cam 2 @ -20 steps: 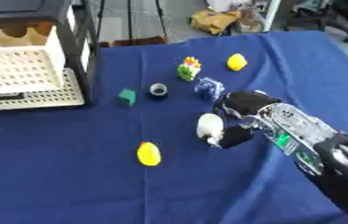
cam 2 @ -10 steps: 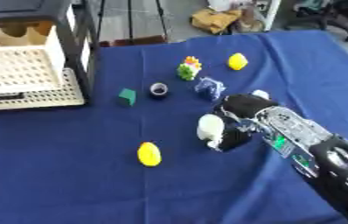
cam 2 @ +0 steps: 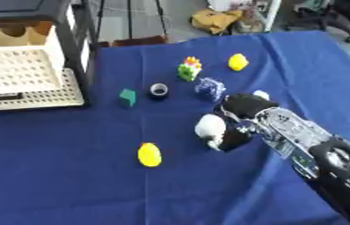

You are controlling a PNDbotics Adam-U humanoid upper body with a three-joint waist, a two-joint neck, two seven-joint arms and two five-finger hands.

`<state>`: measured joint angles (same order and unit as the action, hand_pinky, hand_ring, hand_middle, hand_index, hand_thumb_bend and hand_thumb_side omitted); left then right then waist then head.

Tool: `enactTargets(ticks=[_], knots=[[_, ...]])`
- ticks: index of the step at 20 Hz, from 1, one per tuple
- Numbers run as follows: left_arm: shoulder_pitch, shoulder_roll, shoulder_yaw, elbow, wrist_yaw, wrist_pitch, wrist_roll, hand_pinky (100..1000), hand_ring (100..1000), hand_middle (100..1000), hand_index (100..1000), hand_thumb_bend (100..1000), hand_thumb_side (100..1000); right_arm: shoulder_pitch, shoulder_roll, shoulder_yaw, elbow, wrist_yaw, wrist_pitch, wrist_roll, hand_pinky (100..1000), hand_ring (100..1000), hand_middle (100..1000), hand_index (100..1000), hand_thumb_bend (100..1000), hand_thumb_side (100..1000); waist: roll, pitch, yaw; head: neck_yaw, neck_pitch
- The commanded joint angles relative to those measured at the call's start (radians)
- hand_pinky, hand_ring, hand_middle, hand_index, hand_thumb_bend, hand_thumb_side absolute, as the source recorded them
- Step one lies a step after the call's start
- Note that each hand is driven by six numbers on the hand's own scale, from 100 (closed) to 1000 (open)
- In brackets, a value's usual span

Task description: Pick up objects from table and place into drawer.

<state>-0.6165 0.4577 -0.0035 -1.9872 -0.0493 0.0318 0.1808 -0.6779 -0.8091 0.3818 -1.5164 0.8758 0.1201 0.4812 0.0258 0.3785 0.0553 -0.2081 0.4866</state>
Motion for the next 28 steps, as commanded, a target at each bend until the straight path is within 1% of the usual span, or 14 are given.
enactTargets(ticks=[1, 7, 10, 14, 15, 18, 28], knots=[[-0.014, 0.018, 0.002, -0.013, 0.0, 0.0, -0.007, 657, 804, 728, 917, 100, 1000, -0.011, -0.031, -0.007, -0.027, -0.017, 0.0, -0.009, 456, 615, 356, 672, 309, 666, -0.002, -0.026, -0.002, -0.005, -0.01], [-0.016, 0.019, 0.0, -0.013, 0.001, 0.001, -0.01, 656, 805, 728, 917, 100, 1000, -0.008, -0.045, -0.004, -0.062, -0.032, -0.004, -0.017, 443, 602, 340, 651, 251, 677, -0.004, -0.032, -0.004, -0.007, -0.011], [-0.016, 0.021, 0.0, -0.013, 0.001, 0.002, -0.011, 656, 805, 729, 917, 100, 1000, -0.005, -0.056, -0.005, -0.087, -0.045, -0.005, -0.019, 440, 598, 334, 645, 239, 658, -0.006, -0.035, -0.005, -0.007, -0.01], [-0.013, 0.024, 0.001, -0.013, 0.002, 0.003, -0.01, 656, 805, 729, 916, 100, 1000, 0.003, -0.083, -0.013, -0.137, -0.07, 0.001, -0.017, 437, 593, 329, 639, 225, 672, -0.008, -0.039, -0.007, -0.007, -0.009], [-0.013, 0.024, 0.0, -0.013, 0.002, 0.003, -0.01, 656, 805, 729, 916, 100, 1000, 0.006, -0.09, -0.015, -0.151, -0.076, 0.003, -0.017, 437, 593, 328, 639, 227, 661, -0.009, -0.04, -0.007, -0.007, -0.008], [-0.012, 0.027, -0.001, -0.013, 0.001, 0.004, -0.013, 655, 806, 730, 916, 100, 1000, 0.015, -0.119, -0.02, -0.206, -0.098, 0.004, -0.015, 436, 591, 323, 634, 221, 668, -0.011, -0.044, -0.009, -0.008, -0.008], [-0.008, 0.034, -0.006, -0.013, 0.002, 0.004, -0.018, 655, 806, 731, 916, 100, 1000, -0.049, -0.169, -0.025, -0.352, -0.173, 0.031, 0.02, 431, 586, 309, 621, 191, 688, -0.023, -0.057, -0.006, -0.01, -0.001]])
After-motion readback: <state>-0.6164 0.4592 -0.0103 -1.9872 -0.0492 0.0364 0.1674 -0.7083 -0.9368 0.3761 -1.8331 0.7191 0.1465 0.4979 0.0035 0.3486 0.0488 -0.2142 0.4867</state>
